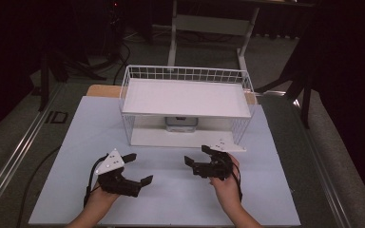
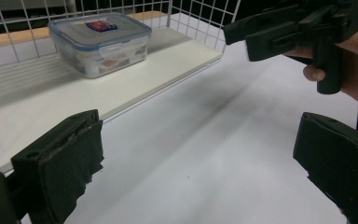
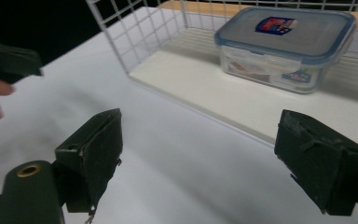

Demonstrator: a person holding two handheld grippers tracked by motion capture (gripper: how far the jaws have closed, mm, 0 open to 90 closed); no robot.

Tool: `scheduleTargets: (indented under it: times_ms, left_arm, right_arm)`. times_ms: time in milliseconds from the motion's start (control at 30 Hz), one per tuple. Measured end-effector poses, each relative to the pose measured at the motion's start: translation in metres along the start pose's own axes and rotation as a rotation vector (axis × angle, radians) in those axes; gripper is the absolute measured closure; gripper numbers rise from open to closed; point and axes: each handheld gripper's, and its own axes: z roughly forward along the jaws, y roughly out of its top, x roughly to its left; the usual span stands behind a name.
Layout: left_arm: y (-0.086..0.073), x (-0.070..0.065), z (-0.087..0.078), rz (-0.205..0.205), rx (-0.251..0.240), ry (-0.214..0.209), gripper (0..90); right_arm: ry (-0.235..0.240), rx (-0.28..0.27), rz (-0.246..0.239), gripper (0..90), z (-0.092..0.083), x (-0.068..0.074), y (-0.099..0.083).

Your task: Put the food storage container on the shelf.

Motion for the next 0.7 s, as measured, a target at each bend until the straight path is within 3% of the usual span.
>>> scheduleTargets:
  times_ms: [200,300,600,700]
  left_arm:
    - [-0.003,0.002,-0.007,0.009,0.014,0.011,2.4]
    - [-0.008,0.006,-0.012,-0.021,0.008,0.021,2.4]
    - [-0.014,0.011,-0.027,-0.023,0.007,0.033,2.4]
    - [-0.02,0.012,-0.03,-0.037,0.008,0.03,2.4]
  right_arm:
    - [-0.001,0.006,-0.023,18.0,-0.016,-0.002,-0.006]
    - [0.003,-0.003,-0.027,17.8,-0.025,-0.005,-0.009]
    - [0.058,-0.018,-0.068,16.0,-0.049,-0.012,-0.019]
    - [0.052,-0.013,-0.081,16.0,-0.053,-0.013,-0.021]
